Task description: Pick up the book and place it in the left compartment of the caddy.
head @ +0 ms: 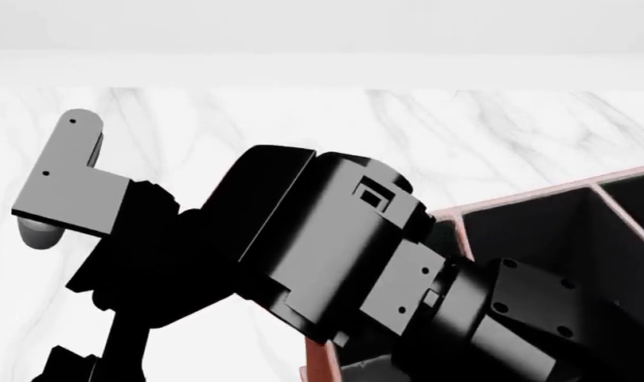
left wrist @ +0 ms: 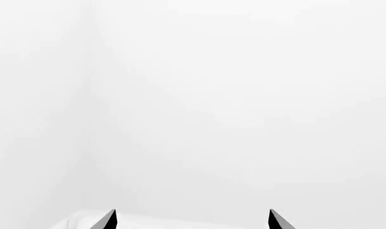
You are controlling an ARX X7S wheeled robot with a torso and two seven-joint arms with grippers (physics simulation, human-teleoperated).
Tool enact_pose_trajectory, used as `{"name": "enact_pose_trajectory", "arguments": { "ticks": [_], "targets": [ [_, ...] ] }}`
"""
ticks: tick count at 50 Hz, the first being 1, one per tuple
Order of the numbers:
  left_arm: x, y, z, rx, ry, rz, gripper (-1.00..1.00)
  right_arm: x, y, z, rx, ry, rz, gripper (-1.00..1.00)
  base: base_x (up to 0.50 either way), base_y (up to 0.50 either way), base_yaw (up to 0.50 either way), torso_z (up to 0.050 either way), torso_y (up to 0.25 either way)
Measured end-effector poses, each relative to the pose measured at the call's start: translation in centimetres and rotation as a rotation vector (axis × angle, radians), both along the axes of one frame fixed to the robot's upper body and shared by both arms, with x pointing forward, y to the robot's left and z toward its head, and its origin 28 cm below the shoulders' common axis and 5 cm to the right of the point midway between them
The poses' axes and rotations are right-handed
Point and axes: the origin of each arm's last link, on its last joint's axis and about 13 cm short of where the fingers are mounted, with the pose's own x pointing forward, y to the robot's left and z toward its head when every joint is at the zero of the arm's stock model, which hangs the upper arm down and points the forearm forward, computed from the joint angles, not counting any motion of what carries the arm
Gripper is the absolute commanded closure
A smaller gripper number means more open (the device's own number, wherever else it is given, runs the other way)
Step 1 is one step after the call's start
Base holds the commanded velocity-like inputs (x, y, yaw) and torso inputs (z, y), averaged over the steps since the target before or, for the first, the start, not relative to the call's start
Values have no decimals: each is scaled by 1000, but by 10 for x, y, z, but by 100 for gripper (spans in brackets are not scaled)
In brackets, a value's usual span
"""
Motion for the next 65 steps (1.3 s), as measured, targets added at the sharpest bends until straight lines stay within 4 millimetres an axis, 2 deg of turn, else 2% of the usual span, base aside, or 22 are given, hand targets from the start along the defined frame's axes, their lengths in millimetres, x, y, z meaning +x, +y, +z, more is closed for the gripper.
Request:
{"name": "enact_pose_trajectory", "arguments": {
  "ticks": [42, 65],
  "targets": [
    [-4, -1, 2, -3, -14, -17, -100, -7, 27, -45, -16, 59, 28, -100, 0, 0, 0, 0, 0],
    [-5, -1, 2, -1, -15, -21, -100, -9, 32, -61, -140, 84, -51, -100, 0, 0, 0, 0, 0]
  ]
}}
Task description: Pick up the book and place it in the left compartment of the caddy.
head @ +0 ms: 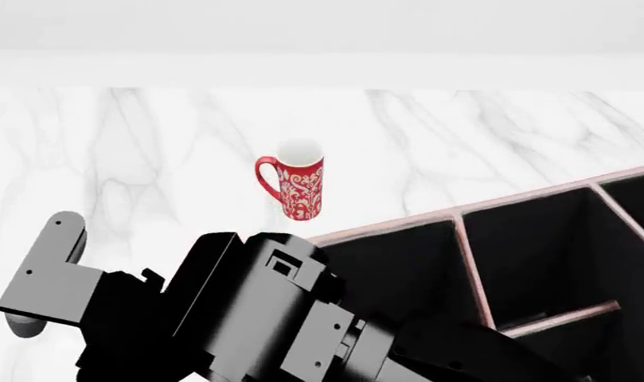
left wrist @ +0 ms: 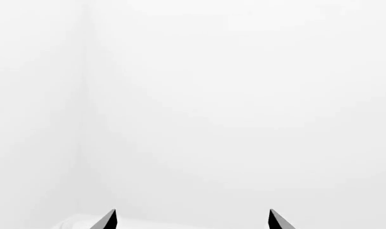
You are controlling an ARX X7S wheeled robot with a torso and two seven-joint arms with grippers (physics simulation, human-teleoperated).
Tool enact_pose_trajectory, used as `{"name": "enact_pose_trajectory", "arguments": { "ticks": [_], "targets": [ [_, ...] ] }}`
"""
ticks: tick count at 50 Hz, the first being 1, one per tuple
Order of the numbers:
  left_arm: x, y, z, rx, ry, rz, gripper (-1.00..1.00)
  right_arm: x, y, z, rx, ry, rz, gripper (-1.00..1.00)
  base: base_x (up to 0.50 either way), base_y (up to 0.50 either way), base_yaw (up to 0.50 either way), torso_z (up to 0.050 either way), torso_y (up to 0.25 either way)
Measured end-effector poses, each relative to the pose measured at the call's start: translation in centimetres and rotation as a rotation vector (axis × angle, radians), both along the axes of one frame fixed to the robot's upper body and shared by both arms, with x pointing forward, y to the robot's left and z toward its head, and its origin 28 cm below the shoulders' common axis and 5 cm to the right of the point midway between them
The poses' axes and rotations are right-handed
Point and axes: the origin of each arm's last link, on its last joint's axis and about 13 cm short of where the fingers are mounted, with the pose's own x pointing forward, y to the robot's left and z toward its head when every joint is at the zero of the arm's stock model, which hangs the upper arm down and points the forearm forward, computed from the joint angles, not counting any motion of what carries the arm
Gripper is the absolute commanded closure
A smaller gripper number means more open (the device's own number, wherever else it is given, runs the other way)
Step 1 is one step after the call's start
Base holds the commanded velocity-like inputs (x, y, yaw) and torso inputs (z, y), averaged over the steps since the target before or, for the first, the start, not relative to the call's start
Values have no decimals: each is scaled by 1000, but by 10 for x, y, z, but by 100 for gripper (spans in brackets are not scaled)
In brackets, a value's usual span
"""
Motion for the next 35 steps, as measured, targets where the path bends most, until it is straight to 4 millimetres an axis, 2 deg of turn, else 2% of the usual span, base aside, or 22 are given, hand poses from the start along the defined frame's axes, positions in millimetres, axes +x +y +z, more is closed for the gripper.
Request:
{"name": "enact_pose_trajectory", "arguments": {
  "ticks": [35],
  "targets": [
    [-2, 0, 1, -2, -7, -3, -100, 0, 0, -17, -83, 42, -50, -100, 0, 0, 0, 0, 0]
  ]
}}
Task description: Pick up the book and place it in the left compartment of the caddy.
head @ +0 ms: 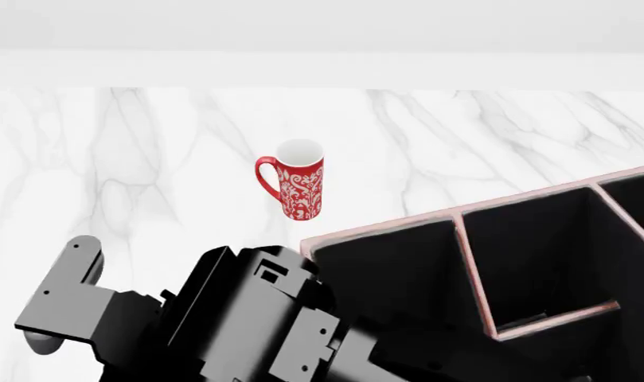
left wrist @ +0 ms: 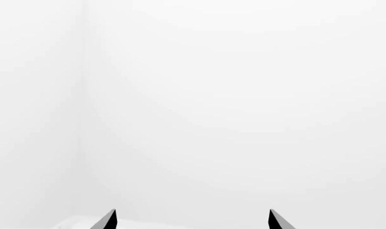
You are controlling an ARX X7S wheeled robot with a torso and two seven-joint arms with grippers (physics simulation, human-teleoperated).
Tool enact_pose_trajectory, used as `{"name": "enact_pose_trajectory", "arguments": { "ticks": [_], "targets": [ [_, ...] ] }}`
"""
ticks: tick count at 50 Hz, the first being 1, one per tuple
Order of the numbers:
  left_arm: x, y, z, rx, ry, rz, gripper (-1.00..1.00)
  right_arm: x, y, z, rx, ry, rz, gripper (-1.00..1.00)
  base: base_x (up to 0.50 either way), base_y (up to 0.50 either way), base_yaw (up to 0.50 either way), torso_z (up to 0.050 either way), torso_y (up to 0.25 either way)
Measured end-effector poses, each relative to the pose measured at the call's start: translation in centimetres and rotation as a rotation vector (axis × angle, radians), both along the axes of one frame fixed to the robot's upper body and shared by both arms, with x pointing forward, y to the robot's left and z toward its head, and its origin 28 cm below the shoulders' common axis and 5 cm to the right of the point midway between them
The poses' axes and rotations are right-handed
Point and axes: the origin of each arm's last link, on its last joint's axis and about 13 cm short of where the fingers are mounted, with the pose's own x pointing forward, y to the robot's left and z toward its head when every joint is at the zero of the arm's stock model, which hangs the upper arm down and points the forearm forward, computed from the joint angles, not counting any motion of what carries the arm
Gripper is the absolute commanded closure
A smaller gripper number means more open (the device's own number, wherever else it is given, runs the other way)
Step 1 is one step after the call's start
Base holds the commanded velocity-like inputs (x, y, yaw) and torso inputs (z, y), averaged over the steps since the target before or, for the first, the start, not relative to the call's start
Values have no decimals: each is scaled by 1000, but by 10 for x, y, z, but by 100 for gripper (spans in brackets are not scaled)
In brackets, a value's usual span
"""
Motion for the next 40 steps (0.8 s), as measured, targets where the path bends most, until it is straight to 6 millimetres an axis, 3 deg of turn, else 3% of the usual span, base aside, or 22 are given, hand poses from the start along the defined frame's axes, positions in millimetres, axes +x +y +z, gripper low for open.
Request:
{"name": "enact_pose_trajectory", "arguments": {
  "ticks": [40],
  "targets": [
    [-3, -1, 2, 3, -12, -7, -100, 0, 1, -24, -11, 7, 6, -100, 0, 0, 0, 0, 0]
  ]
}}
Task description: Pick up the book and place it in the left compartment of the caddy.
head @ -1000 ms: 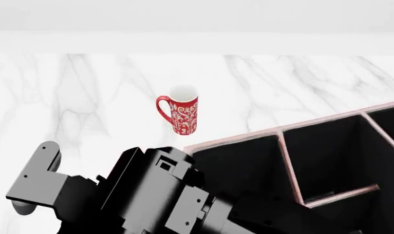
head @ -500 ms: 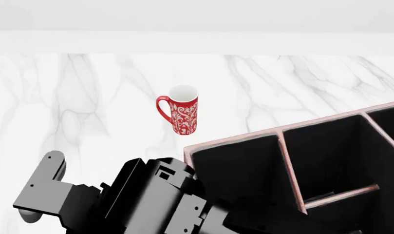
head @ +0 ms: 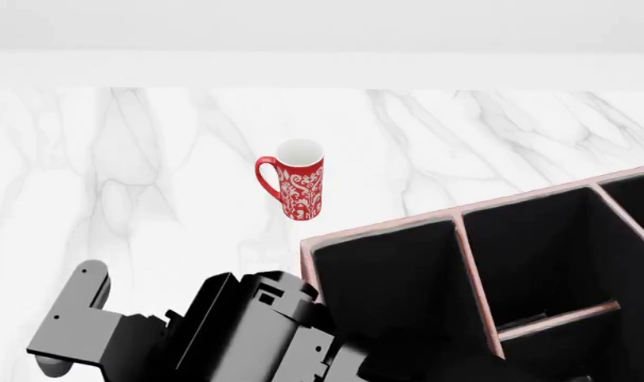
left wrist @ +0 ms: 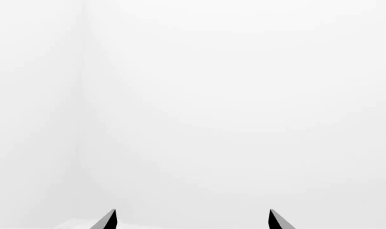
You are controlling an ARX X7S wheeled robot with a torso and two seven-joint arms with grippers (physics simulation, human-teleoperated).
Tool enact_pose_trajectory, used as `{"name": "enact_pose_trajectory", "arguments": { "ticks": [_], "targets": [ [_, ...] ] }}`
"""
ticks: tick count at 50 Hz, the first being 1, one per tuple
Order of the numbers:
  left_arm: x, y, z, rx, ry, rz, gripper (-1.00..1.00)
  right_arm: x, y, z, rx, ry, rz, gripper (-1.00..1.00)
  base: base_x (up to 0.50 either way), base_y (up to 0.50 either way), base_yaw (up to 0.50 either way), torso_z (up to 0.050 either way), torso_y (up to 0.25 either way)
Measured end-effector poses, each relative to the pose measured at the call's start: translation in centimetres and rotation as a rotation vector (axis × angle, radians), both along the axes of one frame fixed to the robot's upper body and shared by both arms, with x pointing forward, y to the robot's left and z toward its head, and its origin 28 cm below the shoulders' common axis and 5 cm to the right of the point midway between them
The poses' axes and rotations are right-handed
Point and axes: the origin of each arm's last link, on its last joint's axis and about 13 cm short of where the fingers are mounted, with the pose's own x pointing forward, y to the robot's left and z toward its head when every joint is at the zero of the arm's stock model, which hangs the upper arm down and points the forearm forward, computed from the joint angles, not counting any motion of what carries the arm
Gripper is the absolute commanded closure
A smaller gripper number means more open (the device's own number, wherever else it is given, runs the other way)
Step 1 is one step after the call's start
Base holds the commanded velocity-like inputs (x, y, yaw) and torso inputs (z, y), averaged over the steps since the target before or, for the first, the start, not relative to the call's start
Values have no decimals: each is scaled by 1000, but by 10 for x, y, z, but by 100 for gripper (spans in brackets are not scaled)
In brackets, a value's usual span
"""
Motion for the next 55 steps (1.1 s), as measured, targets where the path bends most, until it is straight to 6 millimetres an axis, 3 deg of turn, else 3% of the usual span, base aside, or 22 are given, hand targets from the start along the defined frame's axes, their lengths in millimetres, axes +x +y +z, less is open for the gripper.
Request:
{"name": "enact_pose_trajectory", "arguments": {
  "ticks": [55],
  "targets": [
    [-5, 0, 3, 1, -17, -8, -100, -7, 2, -31, 44, 11, -4, -100, 0, 0, 0, 0, 0]
  ]
}}
